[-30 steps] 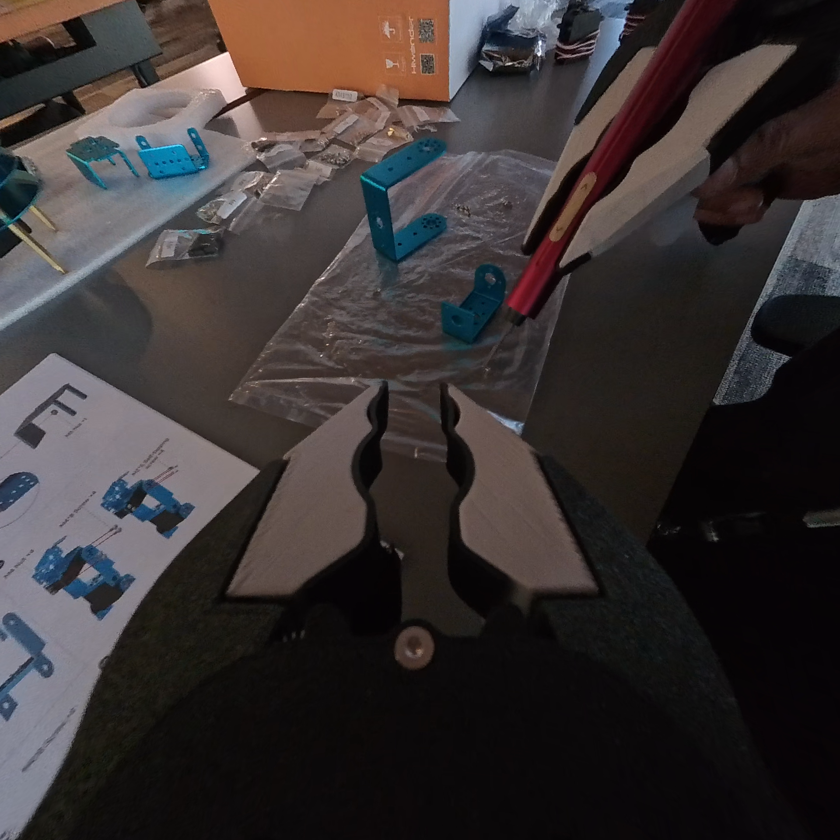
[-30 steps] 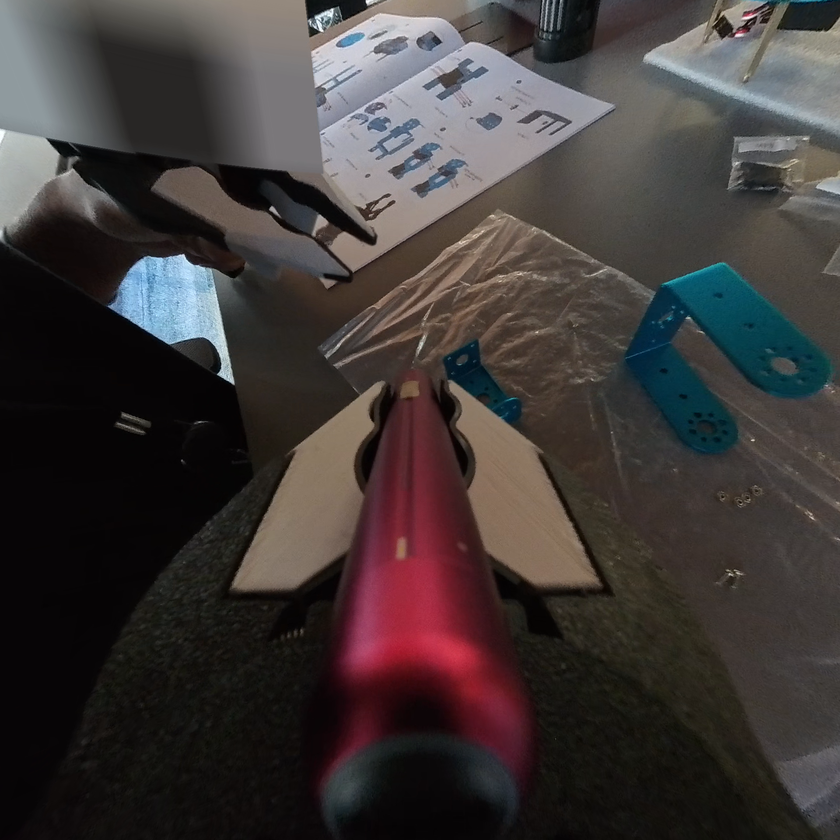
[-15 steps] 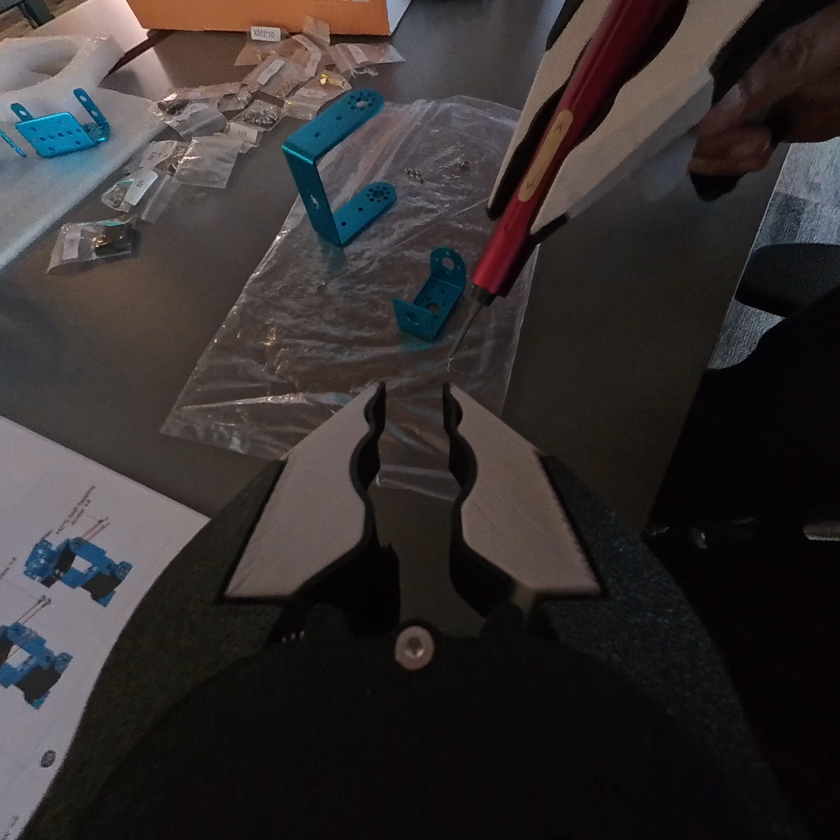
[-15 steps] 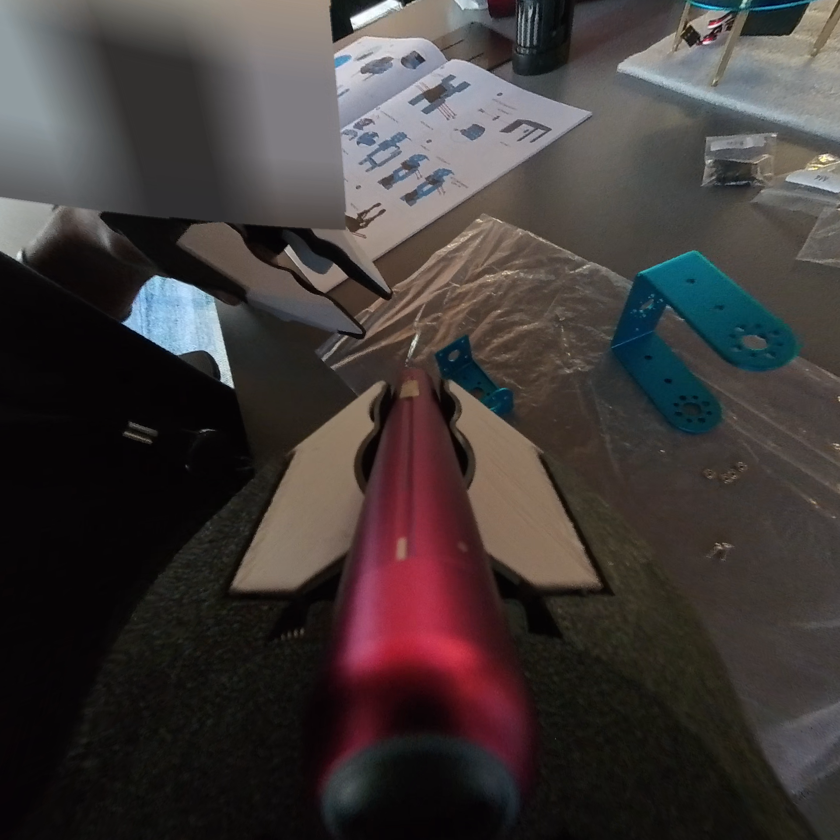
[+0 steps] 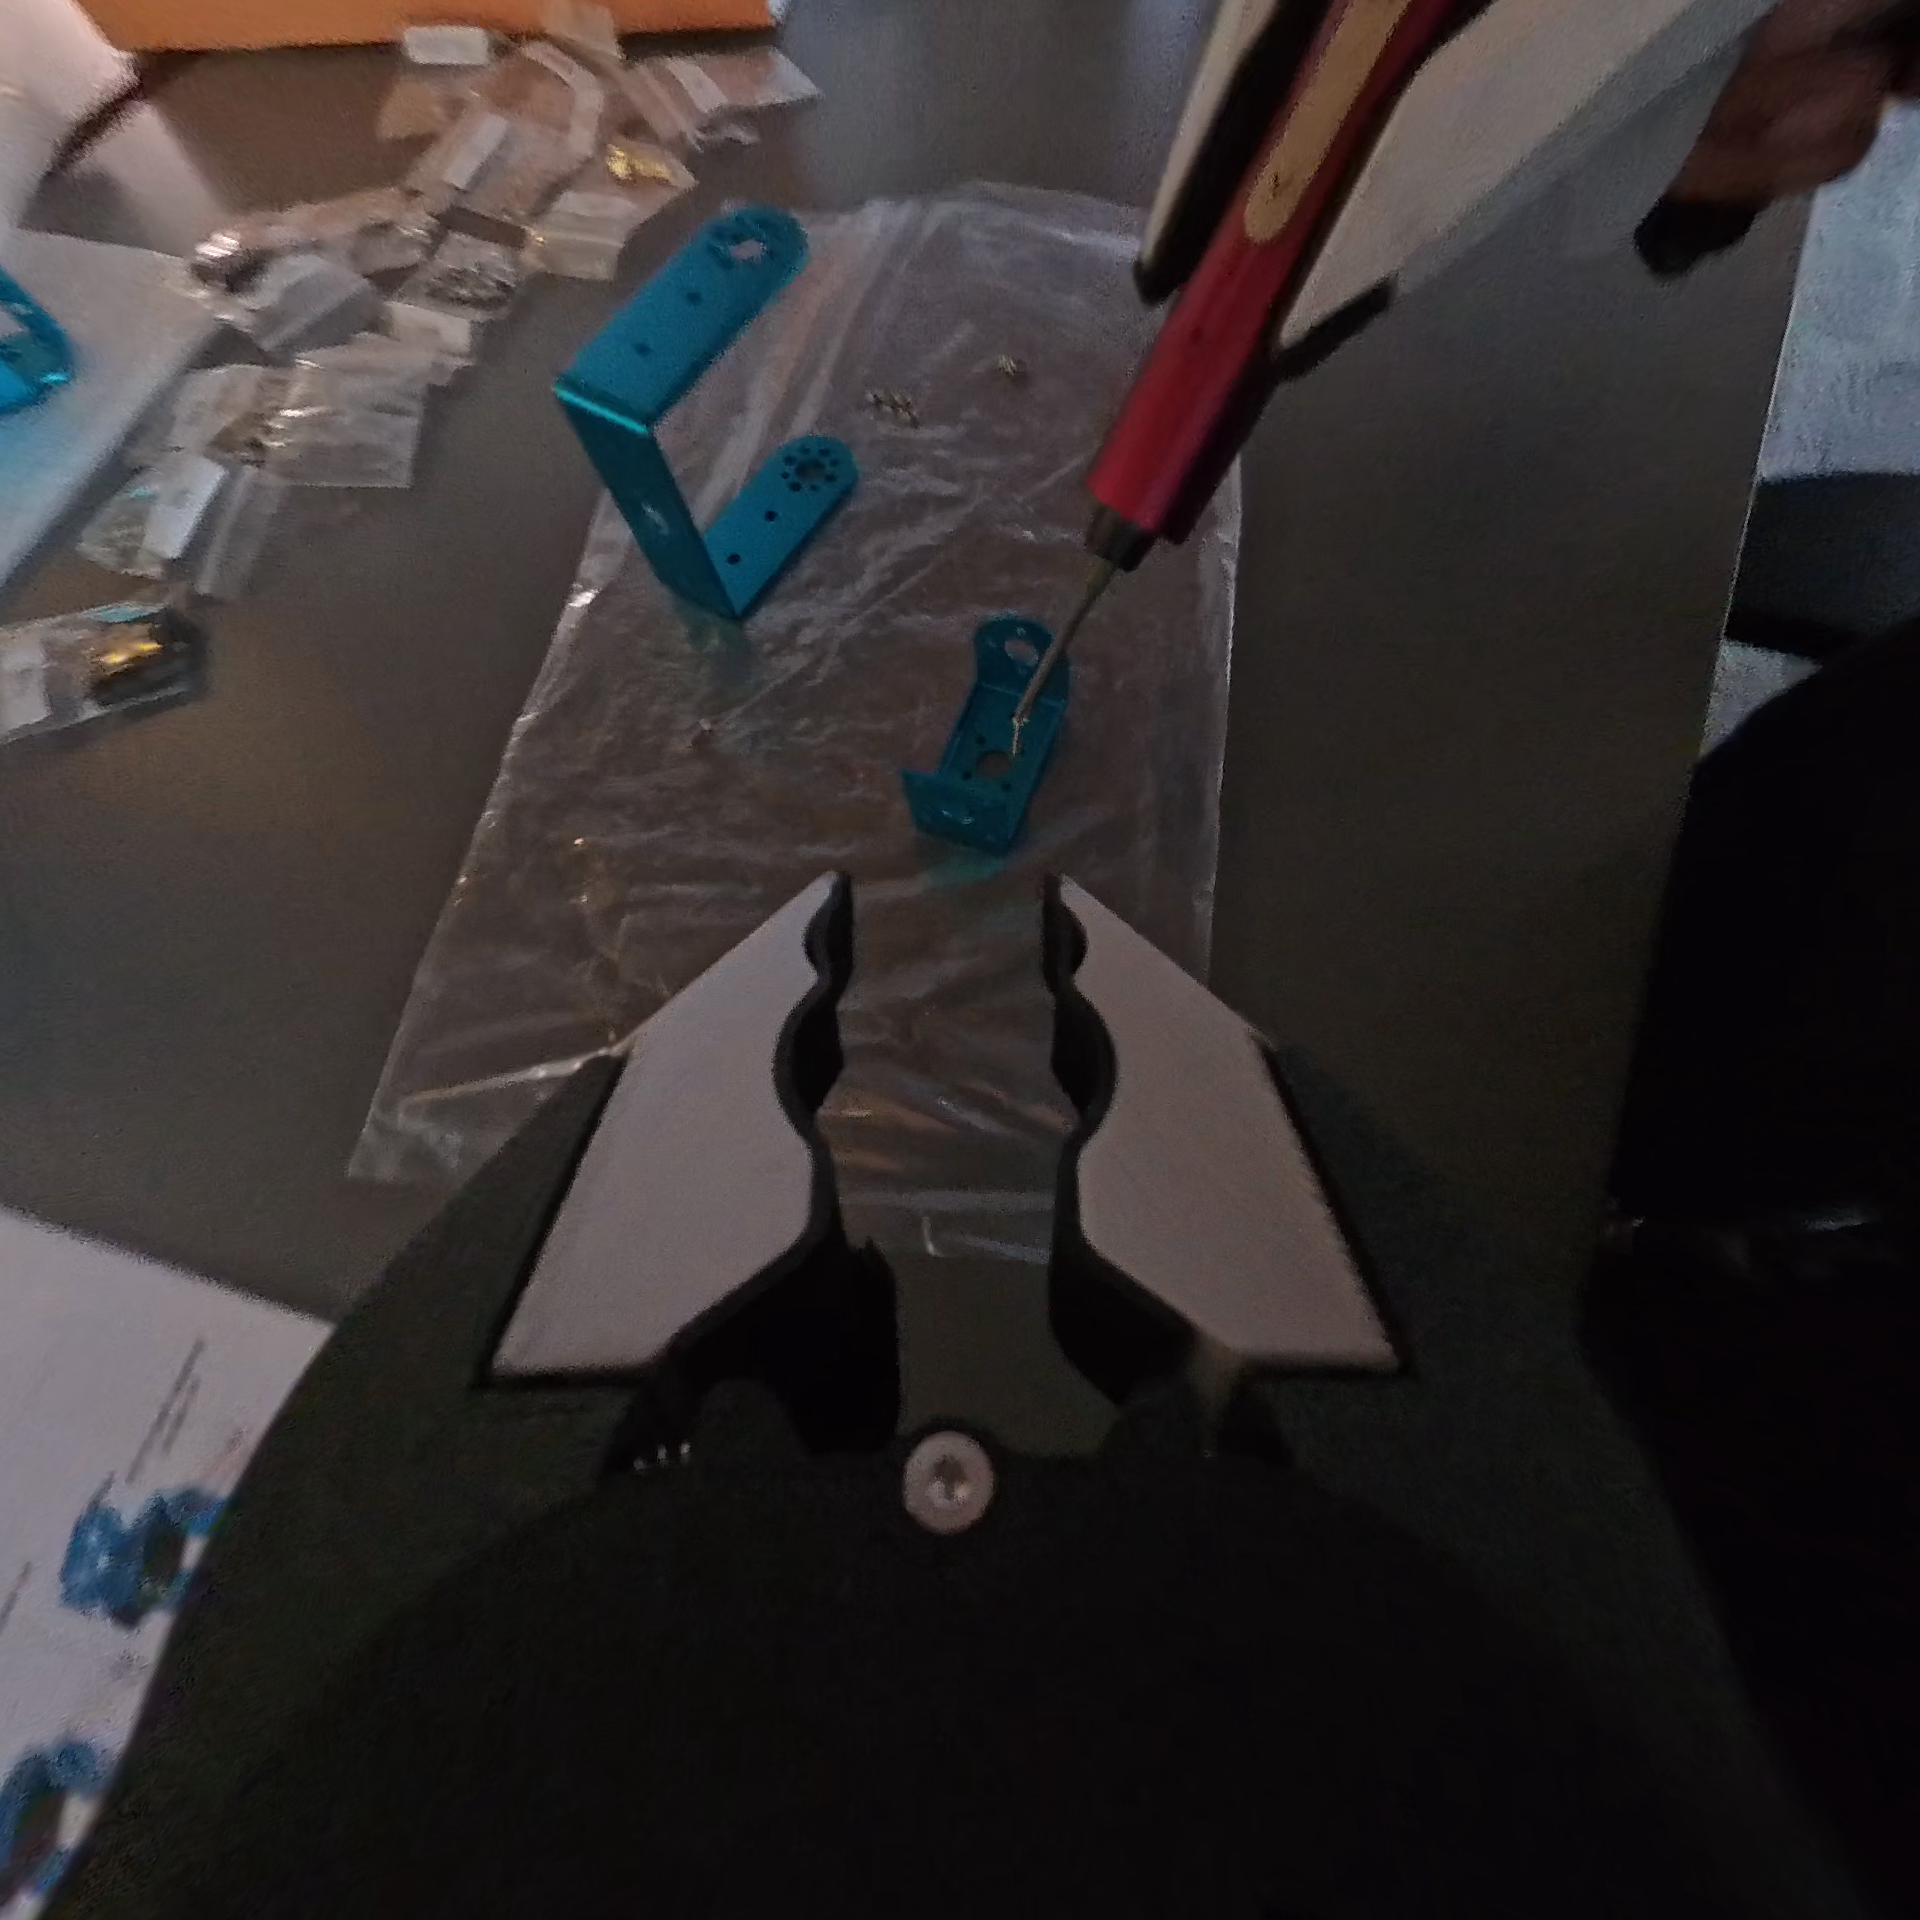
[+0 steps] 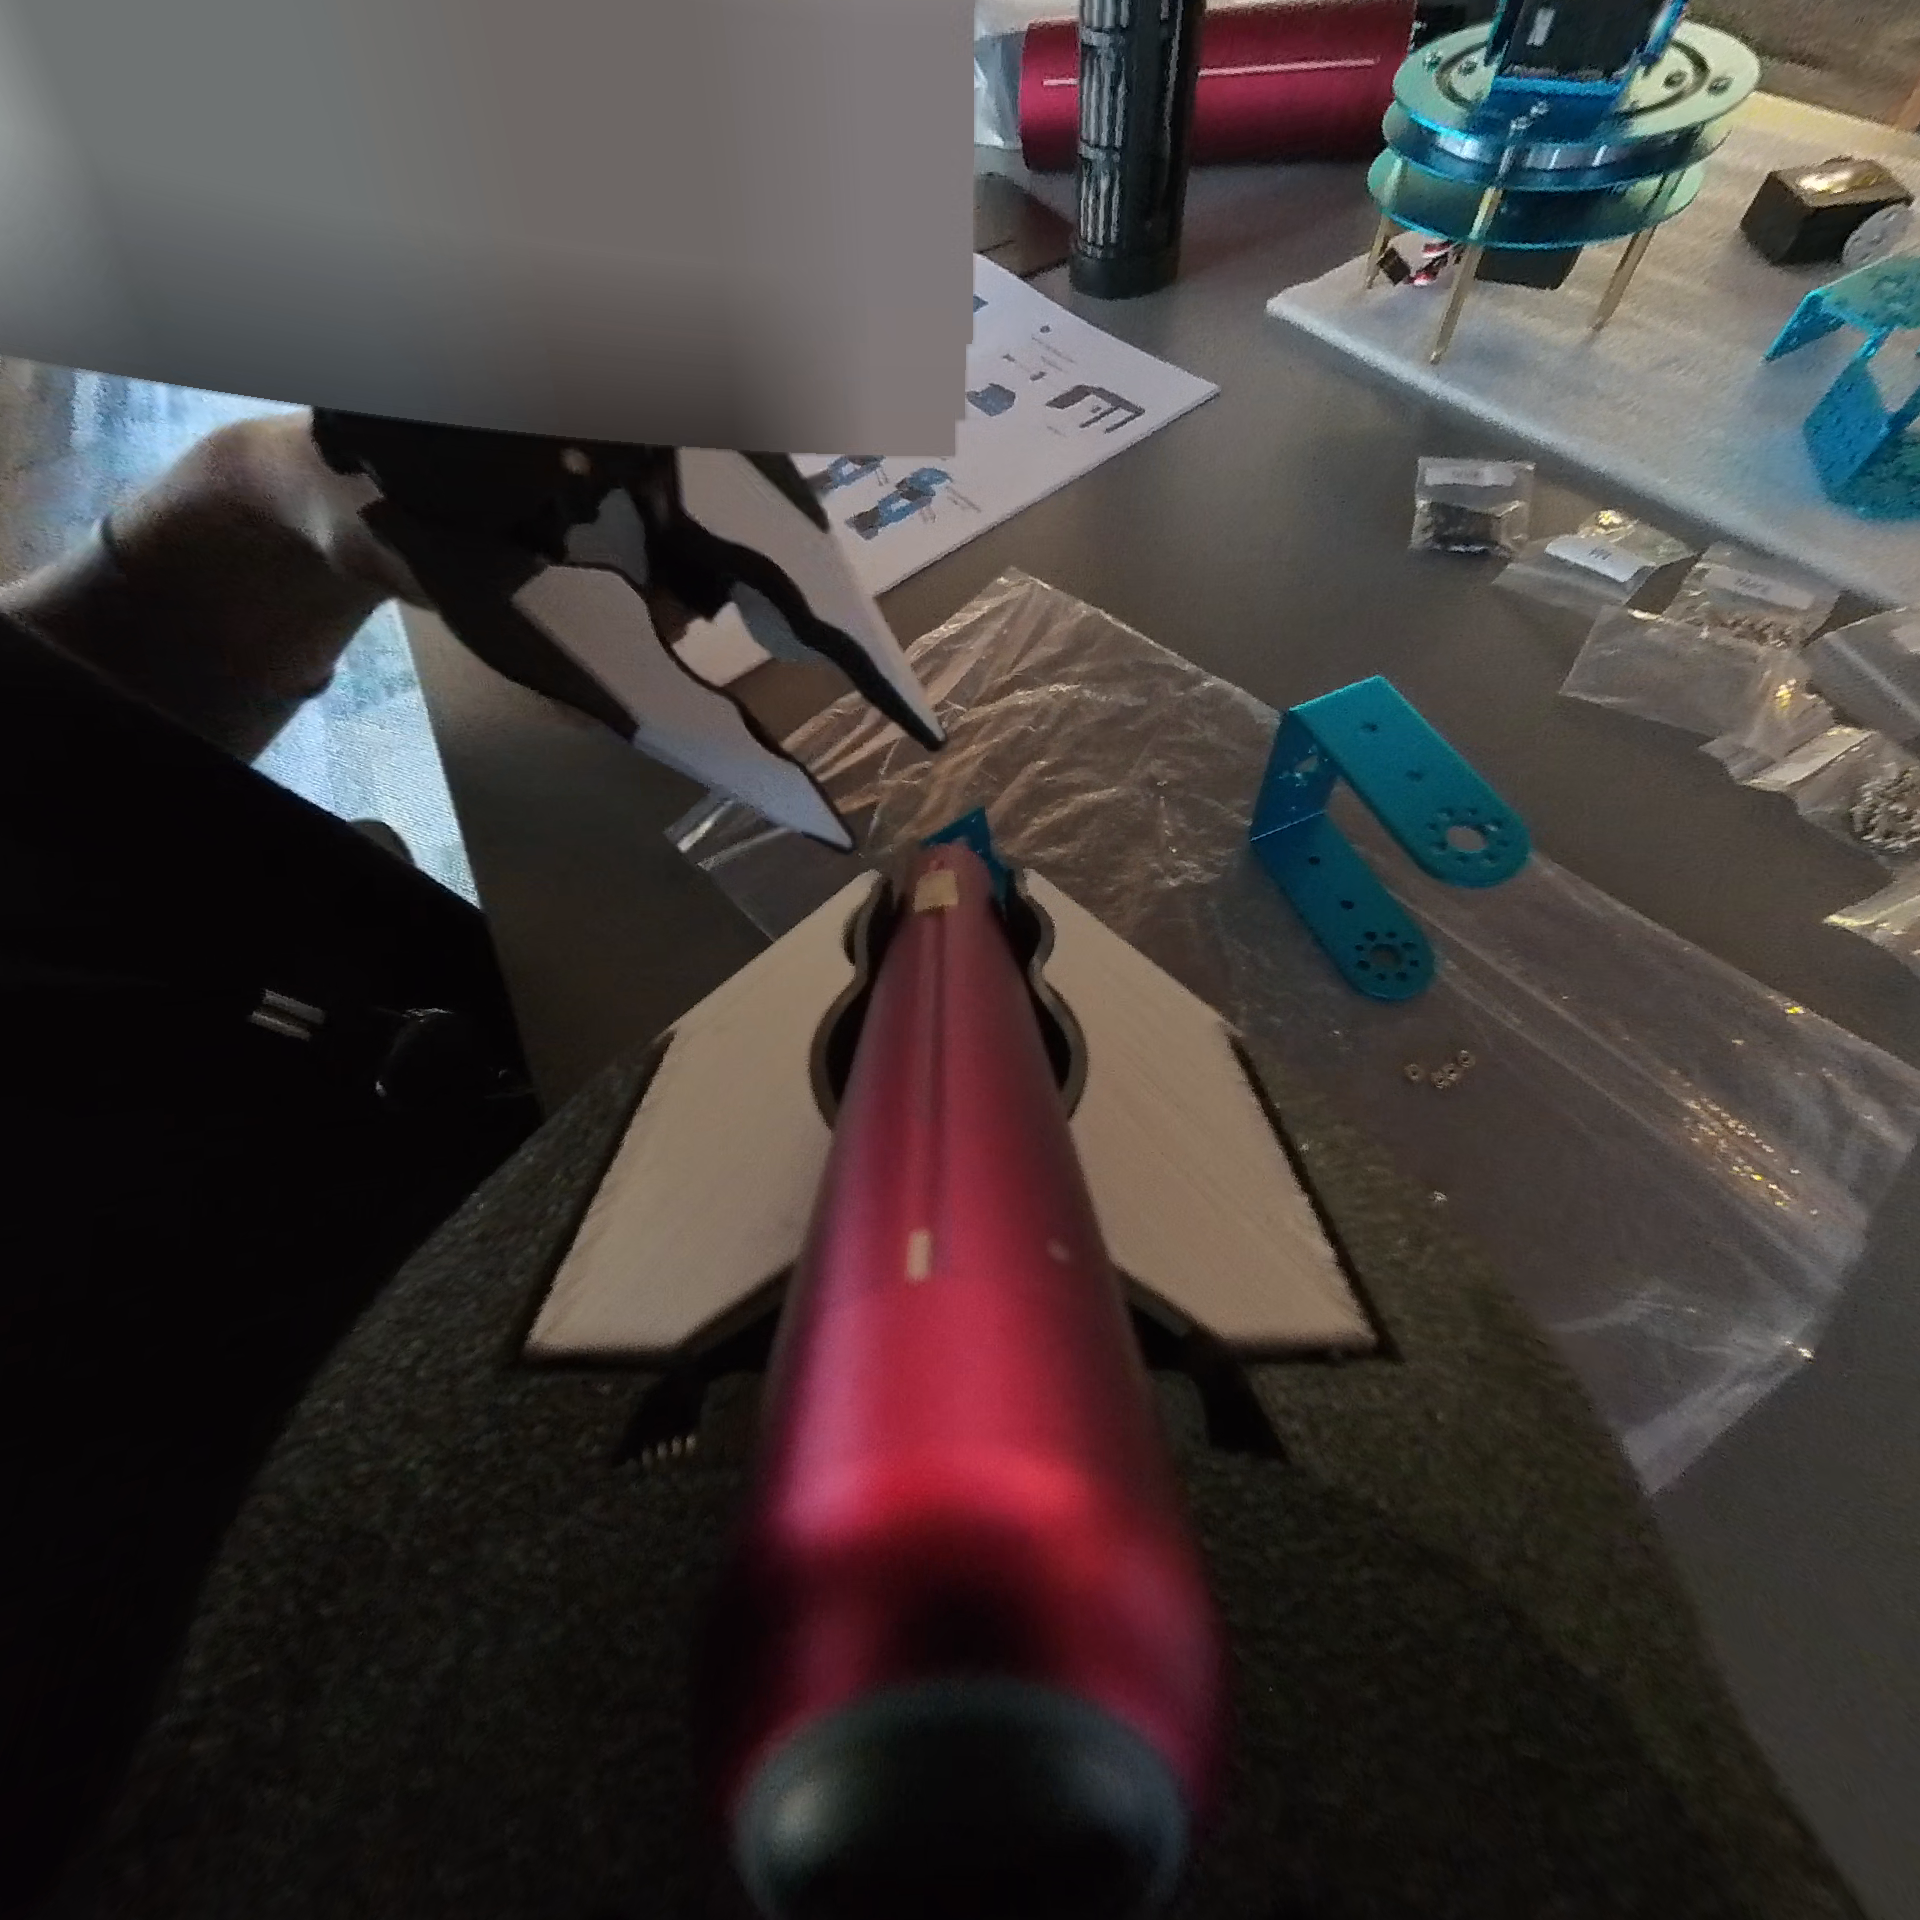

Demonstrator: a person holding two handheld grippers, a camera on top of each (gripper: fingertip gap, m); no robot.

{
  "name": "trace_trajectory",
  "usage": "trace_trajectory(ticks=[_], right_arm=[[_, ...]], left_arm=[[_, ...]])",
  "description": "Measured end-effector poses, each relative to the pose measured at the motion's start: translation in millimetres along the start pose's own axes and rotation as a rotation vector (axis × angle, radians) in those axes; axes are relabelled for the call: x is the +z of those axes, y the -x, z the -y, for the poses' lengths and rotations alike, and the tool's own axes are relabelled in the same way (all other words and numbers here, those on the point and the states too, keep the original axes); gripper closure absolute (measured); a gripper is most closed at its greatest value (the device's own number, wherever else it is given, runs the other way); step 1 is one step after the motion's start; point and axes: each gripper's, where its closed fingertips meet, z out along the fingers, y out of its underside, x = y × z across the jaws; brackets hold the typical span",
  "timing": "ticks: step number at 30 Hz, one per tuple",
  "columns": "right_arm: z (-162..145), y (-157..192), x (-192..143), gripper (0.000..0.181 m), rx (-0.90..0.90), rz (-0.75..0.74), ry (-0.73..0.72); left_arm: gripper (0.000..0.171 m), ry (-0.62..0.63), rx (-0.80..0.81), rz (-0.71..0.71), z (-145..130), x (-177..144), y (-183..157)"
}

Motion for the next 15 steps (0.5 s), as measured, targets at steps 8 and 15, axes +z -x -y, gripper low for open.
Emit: trace_trajectory(ticks=[8, 15], right_arm=[[-4.4, 1.6, 1.3, 0.158, -0.076, -0.073, 0.035], [-7.5, 3.5, 3.8, 0.159, -0.157, -0.124, 0.049]], left_arm=[[0.13, 0.077, 0.207, -0.143, 2.7, 29.4, -0.5], [0.15, 0.048, 0.232, -0.183, 7.5, 37.2, -2.9]])
